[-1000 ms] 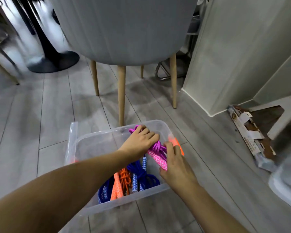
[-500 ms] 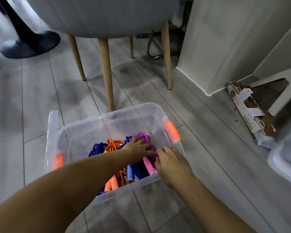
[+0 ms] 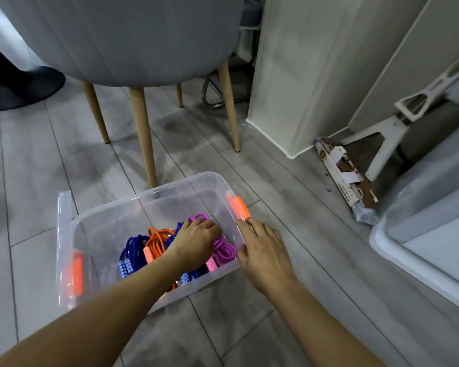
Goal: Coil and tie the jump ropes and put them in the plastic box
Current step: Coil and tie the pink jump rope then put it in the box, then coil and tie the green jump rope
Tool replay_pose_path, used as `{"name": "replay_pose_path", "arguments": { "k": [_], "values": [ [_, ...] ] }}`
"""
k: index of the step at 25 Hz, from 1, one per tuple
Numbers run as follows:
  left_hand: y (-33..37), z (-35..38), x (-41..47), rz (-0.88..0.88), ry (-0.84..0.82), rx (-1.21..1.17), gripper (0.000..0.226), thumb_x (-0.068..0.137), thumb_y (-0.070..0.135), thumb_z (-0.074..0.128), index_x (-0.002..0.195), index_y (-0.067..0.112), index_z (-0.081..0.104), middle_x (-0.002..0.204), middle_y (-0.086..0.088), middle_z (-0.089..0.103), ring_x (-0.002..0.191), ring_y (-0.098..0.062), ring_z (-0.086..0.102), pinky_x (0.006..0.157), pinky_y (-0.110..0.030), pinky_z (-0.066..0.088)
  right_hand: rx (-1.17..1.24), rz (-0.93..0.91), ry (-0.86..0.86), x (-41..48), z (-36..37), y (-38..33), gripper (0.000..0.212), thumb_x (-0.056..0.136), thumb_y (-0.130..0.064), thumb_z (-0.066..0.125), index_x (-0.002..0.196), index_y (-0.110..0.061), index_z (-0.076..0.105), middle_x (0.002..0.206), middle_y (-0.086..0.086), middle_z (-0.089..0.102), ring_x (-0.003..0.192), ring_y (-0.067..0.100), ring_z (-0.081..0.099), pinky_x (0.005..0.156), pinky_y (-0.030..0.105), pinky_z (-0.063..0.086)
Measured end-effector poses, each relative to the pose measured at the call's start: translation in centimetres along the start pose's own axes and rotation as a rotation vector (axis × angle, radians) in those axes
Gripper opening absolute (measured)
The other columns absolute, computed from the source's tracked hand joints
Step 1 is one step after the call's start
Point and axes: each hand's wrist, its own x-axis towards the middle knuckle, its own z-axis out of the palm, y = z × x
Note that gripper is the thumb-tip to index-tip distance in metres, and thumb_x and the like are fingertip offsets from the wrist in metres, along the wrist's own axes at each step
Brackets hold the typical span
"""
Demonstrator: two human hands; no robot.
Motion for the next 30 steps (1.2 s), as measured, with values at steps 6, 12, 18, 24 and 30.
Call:
{"name": "replay_pose_path", "arguments": {
  "k": [6,12,18,24,30],
  "values": [
    [6.7,-6.3,-2.6,0.062,0.242,-0.151,0.040,0.090,0.023,0.058,0.129,0.029,0.058,0.136,0.006,0.056,0.124,-0.022,0.051,0.098,-0.040,0.040,0.008,0.116,0.092,-4.0,-5.9,2.1,0.053,0.085,-0.023,0.064,0.137,-0.022,0.052,0.137,0.000,0.056,0.122,0.019,0.055,0.102,0.034,0.045],
    [15.4,-13.9,-4.6,0.196,0.302,-0.175,0.051,0.095,0.032,0.050,0.145,0.036,0.041,0.152,0.008,0.037,0.140,-0.017,0.034,0.113,-0.039,0.030,-0.035,0.220,0.219,-9.2,-14.6,4.8,0.054,0.093,-0.031,0.054,0.145,-0.027,0.039,0.147,-0.003,0.044,0.132,0.018,0.045,0.109,0.035,0.038],
    [24.4,-19.0,-6.8,0.340,0.390,-0.140,0.046,0.091,0.033,0.051,0.138,0.036,0.047,0.142,0.011,0.044,0.131,-0.018,0.040,0.102,-0.037,0.035,-0.130,0.310,0.339,-16.6,-23.3,7.5,0.052,0.091,-0.029,0.057,0.141,-0.029,0.043,0.140,-0.005,0.048,0.122,0.020,0.051,0.103,0.035,0.043],
    [35.0,-22.1,-9.0,0.560,0.442,-0.173,0.039,0.092,0.030,0.050,0.131,0.034,0.051,0.135,0.014,0.049,0.126,-0.017,0.044,0.102,-0.036,0.034,-0.198,0.430,0.436,-26.1,-29.8,11.0,0.050,0.091,-0.027,0.056,0.140,-0.024,0.048,0.139,-0.001,0.052,0.120,0.025,0.055,0.102,0.037,0.043],
    [44.8,-22.0,-11.3,0.708,0.465,-0.223,0.037,0.096,0.031,0.048,0.132,0.034,0.050,0.137,0.015,0.047,0.129,-0.012,0.042,0.108,-0.035,0.032,-0.238,0.588,0.488,-35.2,-32.7,15.1,0.049,0.095,-0.029,0.053,0.143,-0.024,0.046,0.145,-0.001,0.048,0.123,0.023,0.053,0.107,0.036,0.039]
  ]
}}
